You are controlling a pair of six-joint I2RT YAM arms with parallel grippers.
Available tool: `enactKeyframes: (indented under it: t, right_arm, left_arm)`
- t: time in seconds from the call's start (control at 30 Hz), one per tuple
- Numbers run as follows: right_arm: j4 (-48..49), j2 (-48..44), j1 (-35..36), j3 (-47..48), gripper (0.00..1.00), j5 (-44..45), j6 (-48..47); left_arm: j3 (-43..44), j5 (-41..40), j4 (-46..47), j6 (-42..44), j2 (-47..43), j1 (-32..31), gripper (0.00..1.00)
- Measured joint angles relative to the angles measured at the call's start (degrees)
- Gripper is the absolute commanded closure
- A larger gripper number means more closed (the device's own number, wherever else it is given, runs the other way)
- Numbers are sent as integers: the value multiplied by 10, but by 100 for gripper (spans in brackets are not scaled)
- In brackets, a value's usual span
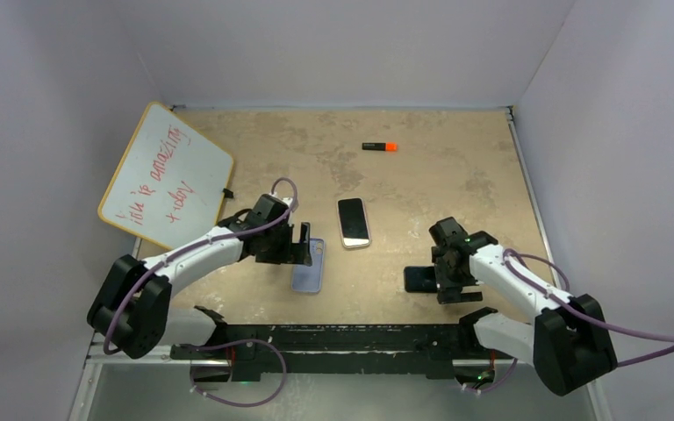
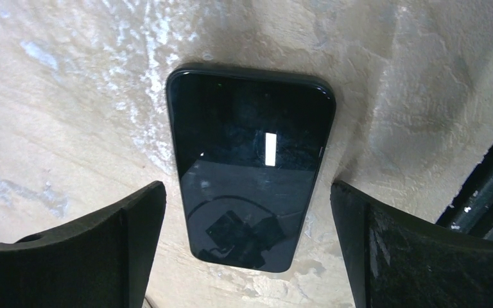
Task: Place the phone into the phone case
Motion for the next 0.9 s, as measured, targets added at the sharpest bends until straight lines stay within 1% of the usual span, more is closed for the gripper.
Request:
enactKeyframes:
  t: [0.13,0.23,0.47,0.7,0.8,0.9]
  right_arm:
    - [5,22,-18,4,5,-22,-13]
    - [5,34,-26,8,10,-33,-23]
    - [6,57,-44,13,16,-59,-42]
    - [10,72,-52,19,22,-83,-62]
    - [14,75,-52,21,23,-85,-85]
    - [19,81,-51,26,24,-83,-122]
  left_arm:
    - [-26,33,48,-12,10,0,9]
    - [-42,63,81,-21,13,0,10]
    - [-64,121,145,-43,16,0,12]
    - [-108,188,215,-91,4,0,13]
    - [-128,214,250,-117,2,-1,14]
    - [-136,223,261,-129,-2,-1,14]
